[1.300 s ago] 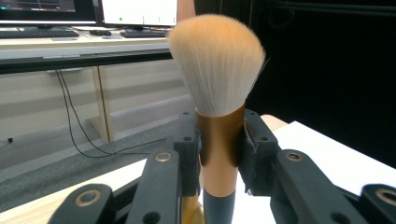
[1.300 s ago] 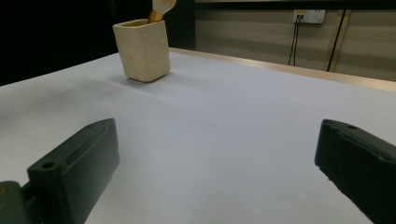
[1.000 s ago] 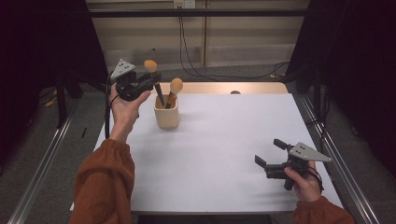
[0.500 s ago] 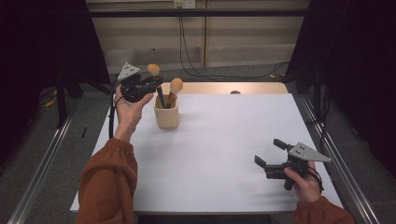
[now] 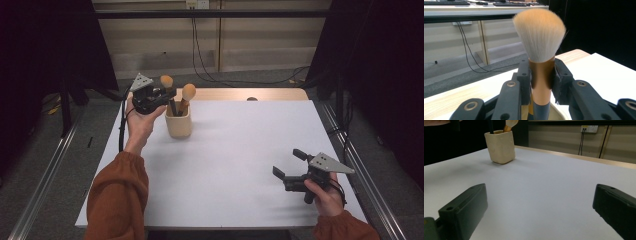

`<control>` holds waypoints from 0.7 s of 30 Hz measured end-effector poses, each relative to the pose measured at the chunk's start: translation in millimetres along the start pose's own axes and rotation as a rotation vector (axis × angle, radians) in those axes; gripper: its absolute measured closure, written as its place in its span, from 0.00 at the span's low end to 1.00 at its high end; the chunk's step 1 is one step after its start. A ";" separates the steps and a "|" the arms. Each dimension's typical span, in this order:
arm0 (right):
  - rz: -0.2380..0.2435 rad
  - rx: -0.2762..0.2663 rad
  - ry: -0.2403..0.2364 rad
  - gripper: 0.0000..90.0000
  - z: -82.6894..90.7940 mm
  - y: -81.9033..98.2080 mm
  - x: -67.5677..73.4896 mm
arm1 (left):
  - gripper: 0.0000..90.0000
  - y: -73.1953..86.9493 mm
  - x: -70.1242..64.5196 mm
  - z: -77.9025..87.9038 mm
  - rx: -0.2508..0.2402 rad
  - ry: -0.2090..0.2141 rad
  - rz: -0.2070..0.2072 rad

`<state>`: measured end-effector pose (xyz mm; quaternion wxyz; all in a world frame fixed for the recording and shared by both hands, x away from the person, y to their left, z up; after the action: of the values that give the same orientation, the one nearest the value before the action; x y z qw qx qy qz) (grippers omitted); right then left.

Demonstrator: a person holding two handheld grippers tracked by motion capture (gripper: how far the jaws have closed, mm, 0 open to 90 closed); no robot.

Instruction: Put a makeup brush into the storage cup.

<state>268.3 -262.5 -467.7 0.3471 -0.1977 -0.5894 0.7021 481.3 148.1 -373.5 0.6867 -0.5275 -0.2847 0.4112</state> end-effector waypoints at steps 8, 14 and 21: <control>-0.001 -0.002 -0.003 0.00 -0.2 -0.1 0.6 | 0.79 11.6 -0.4 -2.2 0.019 0.002 -0.003; 0.004 0.000 -0.002 0.00 -0.4 0.2 0.6 | 0.79 19.0 0.7 -2.6 0.025 0.002 -0.003; 0.005 0.000 0.001 0.00 -0.6 0.3 -0.1 | 0.79 26.3 2.5 -2.8 0.037 -0.004 -0.006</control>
<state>268.6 -262.2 -468.1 0.3456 -0.1997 -0.5888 0.7029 477.9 151.6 -399.6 0.6970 -0.5132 -0.2800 0.4152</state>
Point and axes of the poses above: each handheld gripper's, and its own axes: z roughly backward along the jaws, y roughly out of its underside, x roughly to its left, the point moved 4 cm from there along -z, roughly forward along the jaws, and after that the axes turned 10 degrees about -y, right-handed, at the moved point
